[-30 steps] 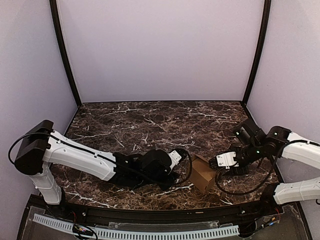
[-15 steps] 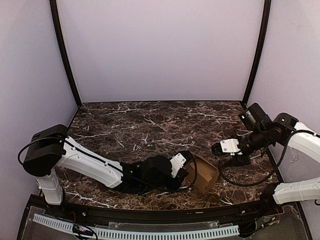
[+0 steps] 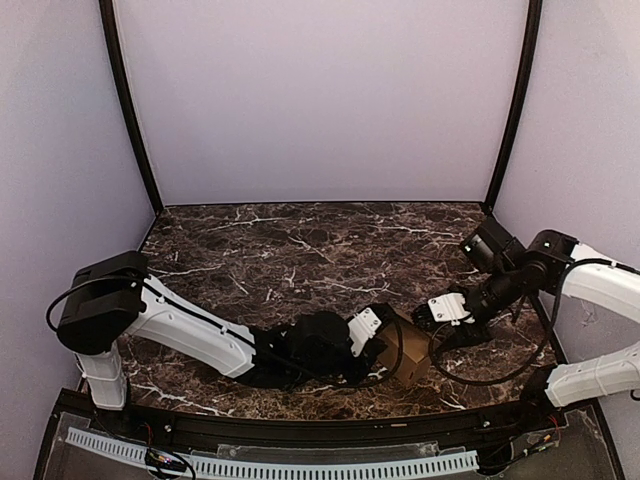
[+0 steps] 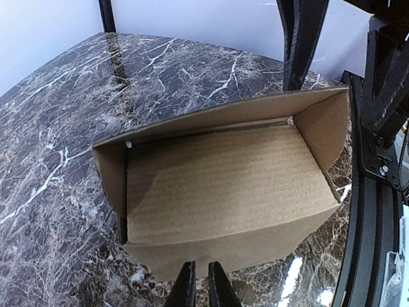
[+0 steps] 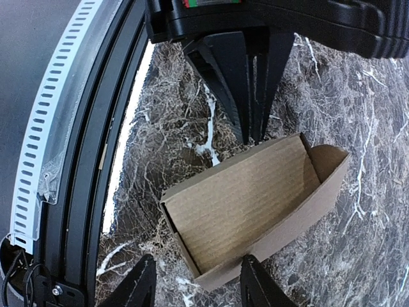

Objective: Fold the paper box

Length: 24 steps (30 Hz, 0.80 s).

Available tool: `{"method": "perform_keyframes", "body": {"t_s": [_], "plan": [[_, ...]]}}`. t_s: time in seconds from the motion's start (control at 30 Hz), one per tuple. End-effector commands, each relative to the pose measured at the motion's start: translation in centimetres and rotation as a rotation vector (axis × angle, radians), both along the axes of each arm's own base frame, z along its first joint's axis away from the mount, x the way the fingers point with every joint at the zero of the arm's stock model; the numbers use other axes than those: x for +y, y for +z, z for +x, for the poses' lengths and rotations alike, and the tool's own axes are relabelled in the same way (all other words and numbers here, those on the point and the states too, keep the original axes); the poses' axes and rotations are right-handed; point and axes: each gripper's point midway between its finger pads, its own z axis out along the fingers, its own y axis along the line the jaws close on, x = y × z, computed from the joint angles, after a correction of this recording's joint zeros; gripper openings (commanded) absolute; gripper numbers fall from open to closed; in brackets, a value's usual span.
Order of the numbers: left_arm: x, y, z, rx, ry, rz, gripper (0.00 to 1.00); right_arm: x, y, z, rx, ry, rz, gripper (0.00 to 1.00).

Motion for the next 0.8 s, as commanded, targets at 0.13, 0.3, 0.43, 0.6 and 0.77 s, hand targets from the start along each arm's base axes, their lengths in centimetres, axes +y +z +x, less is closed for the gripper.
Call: {"method": "perform_keyframes", "body": {"t_s": [0.13,0.3,0.43,0.6,0.77], "plan": [[-1.0,1.3,0.3,-0.052,-0.003,-0.032,0.08,1.4,-2.2,-0.1,0.016,-0.006,0.005,0.43],[-0.7,1.3,0.6,-0.069,0.011,-0.04,0.08,1.8,-2.7,-0.1,0.025,-0.017,0.016,0.43],[-0.5,1.5,1.0,-0.093,0.03,-0.048,0.08,1.9,-2.6,0.1,0.016,-0.035,0.032,0.43],[0.0,1.6,1.3,-0.119,0.05,-0.061,0.08,1.8,-4.0,-0.4,0.036,-0.048,0.026,0.44],[0.8,1.9,1.0,-0.113,0.047,-0.049,0.08,1.8,-2.6,0.0,0.013,-0.076,0.046,0.43]]}}
